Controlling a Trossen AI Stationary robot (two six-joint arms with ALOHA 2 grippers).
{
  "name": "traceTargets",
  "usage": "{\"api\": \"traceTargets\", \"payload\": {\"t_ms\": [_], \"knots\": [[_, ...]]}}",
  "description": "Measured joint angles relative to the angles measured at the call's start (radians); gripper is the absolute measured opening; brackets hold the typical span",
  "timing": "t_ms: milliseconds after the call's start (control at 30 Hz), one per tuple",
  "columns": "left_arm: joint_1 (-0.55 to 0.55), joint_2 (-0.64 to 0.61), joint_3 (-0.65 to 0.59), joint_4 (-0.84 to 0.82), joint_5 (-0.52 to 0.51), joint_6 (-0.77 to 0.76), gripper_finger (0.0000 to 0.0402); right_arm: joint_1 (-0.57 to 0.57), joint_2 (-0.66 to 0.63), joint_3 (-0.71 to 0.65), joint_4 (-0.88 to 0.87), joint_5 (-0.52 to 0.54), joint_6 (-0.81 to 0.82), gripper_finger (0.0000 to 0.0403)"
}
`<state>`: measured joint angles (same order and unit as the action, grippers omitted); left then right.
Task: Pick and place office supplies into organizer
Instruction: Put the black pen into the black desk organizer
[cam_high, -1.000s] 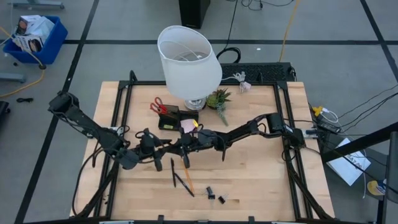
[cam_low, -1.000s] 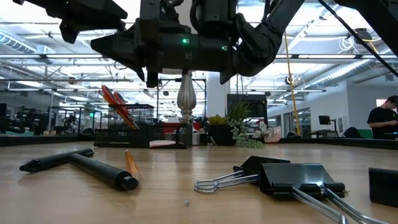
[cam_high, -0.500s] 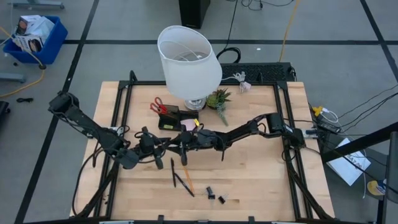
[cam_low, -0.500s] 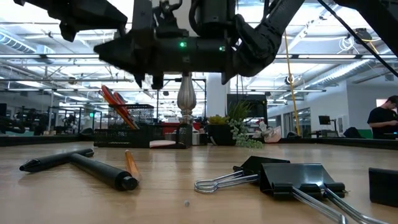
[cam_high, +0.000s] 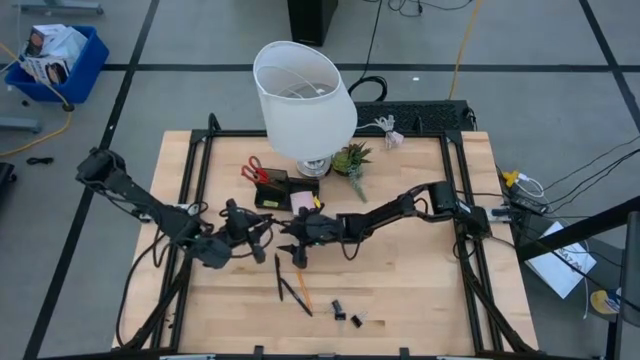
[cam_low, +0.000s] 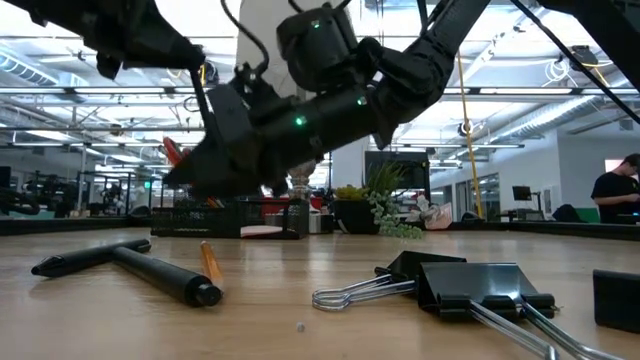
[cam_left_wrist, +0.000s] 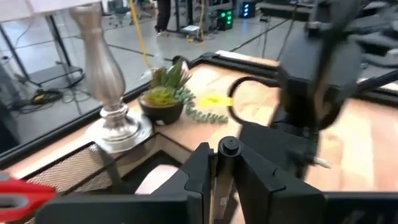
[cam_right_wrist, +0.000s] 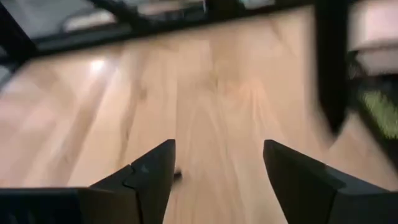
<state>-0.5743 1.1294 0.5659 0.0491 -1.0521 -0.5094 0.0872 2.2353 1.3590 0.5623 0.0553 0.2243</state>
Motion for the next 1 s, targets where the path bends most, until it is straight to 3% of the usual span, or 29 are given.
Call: {"api": "traceTargets", "payload": {"t_ms": [267,500,700,1000], "knots": [[0.069,-0.052,-0.001,-0.059,-0.028,0.041,0.0057,-0.001,-0.002,0.0,-0.209,-0.007,0.055,0.0223],[0.178,-0.168,-0.001,-0.089,-0.016,0.126,0.0062,0.006,-0.014,-0.001,-0.197,-0.109,0.045,0.0215],[0.318,-0.21,-0.001,-0.082,0.01,0.203,0.0055,0.013,-0.05,0.0,-0.199,-0.111,0.037,0.0219],[0.538,-0.148,0.0,-0.072,0.157,0.202,0.0079,0.013,-0.075,-0.007,-0.217,-0.111,0.026,0.0213]]}}
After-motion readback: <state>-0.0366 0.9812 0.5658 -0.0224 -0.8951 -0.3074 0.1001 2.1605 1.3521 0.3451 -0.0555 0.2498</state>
